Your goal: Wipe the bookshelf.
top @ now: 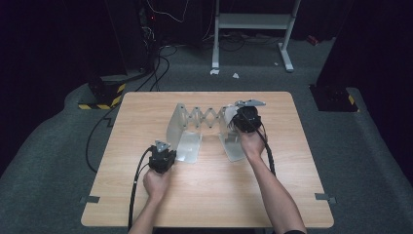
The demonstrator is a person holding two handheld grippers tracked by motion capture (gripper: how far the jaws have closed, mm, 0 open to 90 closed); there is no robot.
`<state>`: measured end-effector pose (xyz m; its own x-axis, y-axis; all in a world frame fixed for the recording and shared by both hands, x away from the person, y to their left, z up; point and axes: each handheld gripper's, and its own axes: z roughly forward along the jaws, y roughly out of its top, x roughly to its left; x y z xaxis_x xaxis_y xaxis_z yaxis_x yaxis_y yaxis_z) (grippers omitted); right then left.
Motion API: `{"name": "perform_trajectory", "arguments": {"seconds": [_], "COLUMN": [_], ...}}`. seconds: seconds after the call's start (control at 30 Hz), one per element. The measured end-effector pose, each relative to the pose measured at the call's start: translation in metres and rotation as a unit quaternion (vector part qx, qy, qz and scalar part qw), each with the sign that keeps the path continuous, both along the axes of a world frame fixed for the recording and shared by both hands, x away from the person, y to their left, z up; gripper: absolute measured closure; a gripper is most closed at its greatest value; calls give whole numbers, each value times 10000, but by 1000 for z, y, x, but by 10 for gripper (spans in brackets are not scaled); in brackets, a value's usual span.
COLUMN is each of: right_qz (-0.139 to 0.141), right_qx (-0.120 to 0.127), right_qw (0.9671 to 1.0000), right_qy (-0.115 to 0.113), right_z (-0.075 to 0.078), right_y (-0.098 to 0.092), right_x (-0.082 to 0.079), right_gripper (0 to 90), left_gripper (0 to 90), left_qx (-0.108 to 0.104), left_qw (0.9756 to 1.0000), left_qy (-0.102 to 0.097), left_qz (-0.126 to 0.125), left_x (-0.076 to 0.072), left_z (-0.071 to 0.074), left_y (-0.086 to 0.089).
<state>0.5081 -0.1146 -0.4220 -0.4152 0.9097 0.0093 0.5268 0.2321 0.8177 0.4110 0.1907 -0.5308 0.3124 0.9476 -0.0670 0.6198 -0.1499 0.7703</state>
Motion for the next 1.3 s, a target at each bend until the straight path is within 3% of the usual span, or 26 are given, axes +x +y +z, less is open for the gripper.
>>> {"name": "perform_trajectory", "arguments": {"seconds": [0.17, 0.63, 0.9, 1.07, 1.2, 1.3], "right_qz": [-22, -11, 9, -16, -70, -86], "right_qx": [-130, -275, -376, -282, -74, 5], "right_qw": [9998, 9987, 9959, 9961, 9984, 9989], "right_qy": [115, 438, 828, 837, 555, 471], "right_z": [-21, -55, -77, -75, -59, -46], "right_y": [0, -1, -5, -7, -13, -15], "right_x": [1, 4, 8, 7, 4, 4], "right_gripper": [828, 829, 828, 829, 828, 828], "left_gripper": [860, 860, 861, 861, 862, 863], "left_qx": [14, 5, -4, -3, 9, 17], "left_qw": [10000, 10000, 10000, 10000, 10000, 10000], "left_qy": [-4, -3, 0, -2, -9, -10], "left_qz": [-4, -3, -6, -9, -17, -23], "left_x": [0, 0, 0, 0, 0, 0], "left_z": [0, 0, 0, 0, 0, 0], "left_y": [0, 0, 0, 0, 0, 0]}}
